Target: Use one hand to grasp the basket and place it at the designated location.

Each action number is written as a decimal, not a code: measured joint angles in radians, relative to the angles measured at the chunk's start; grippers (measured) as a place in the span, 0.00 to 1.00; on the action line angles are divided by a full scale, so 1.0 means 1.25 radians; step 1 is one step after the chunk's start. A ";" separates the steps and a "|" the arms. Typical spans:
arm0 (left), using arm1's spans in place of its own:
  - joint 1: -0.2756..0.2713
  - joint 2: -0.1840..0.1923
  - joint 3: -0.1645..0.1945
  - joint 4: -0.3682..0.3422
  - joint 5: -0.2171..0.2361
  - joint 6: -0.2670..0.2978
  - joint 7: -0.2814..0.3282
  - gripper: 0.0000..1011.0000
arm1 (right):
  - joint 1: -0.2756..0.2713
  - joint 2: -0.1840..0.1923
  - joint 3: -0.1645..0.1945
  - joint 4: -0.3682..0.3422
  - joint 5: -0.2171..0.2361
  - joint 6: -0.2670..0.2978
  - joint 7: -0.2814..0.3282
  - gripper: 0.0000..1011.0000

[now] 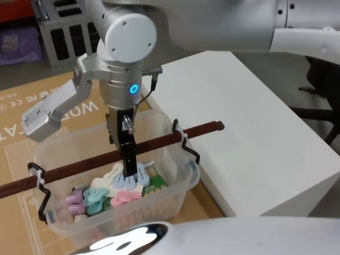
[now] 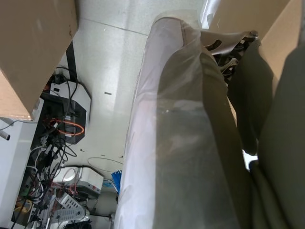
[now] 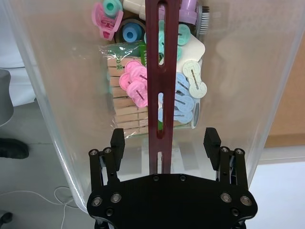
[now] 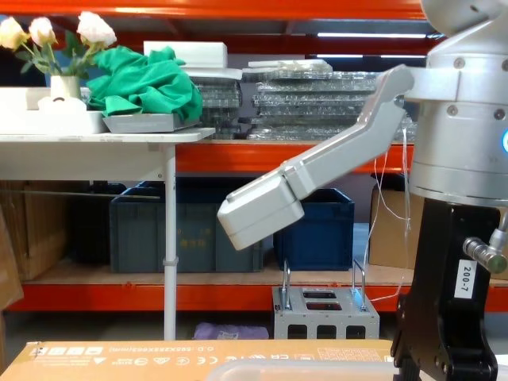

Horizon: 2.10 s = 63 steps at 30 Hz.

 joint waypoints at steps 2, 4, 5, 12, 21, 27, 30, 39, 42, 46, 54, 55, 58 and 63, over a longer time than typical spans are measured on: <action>0.000 0.000 0.000 0.000 0.000 0.000 0.000 0.00 | 0.000 -0.001 -0.001 0.002 0.000 -0.001 0.000 0.99; 0.000 0.000 0.000 0.000 0.000 0.000 0.000 0.00 | 0.001 -0.003 -0.003 0.006 0.000 -0.004 0.000 0.99; 0.000 0.000 0.000 0.000 0.000 0.000 0.000 0.00 | 0.001 -0.004 -0.003 0.007 0.000 -0.004 0.000 0.99; 0.000 0.000 0.000 0.000 0.000 0.000 0.000 0.00 | 0.001 -0.009 -0.006 0.021 0.007 -0.017 0.000 0.88; 0.000 0.000 0.000 0.000 0.000 0.000 0.000 0.00 | 0.001 -0.012 -0.006 0.030 0.009 -0.029 -0.006 0.61; 0.000 0.000 0.000 0.000 0.000 0.000 0.000 0.00 | 0.003 -0.017 -0.006 0.037 0.016 -0.029 -0.006 0.43; 0.000 0.000 0.000 0.000 0.000 0.000 0.000 0.00 | 0.003 -0.018 -0.006 0.039 0.018 -0.030 -0.006 0.32; 0.000 0.000 0.000 0.000 0.000 0.000 0.000 0.00 | 0.003 -0.021 -0.005 0.046 0.023 -0.030 -0.004 0.24; 0.000 0.000 0.000 0.000 0.000 0.000 0.000 0.00 | 0.003 -0.021 -0.005 0.048 0.026 -0.030 -0.003 0.23; 0.000 0.000 0.000 0.000 0.000 0.000 0.000 0.00 | 0.004 -0.020 -0.005 0.048 0.029 -0.029 -0.002 0.23; 0.000 0.000 0.000 0.000 0.000 0.000 0.000 0.00 | 0.005 -0.016 -0.003 0.047 0.035 -0.029 0.002 0.24; 0.000 0.000 0.000 0.000 0.000 0.000 0.000 0.00 | 0.006 -0.015 -0.002 0.047 0.036 -0.029 0.003 0.23; 0.000 0.000 0.000 0.000 0.000 0.000 0.000 0.00 | 0.009 -0.012 0.001 0.049 0.042 -0.030 0.005 0.23; 0.000 0.000 0.000 0.000 0.000 0.000 0.000 0.00 | 0.017 -0.002 0.010 0.050 0.059 -0.033 0.011 0.23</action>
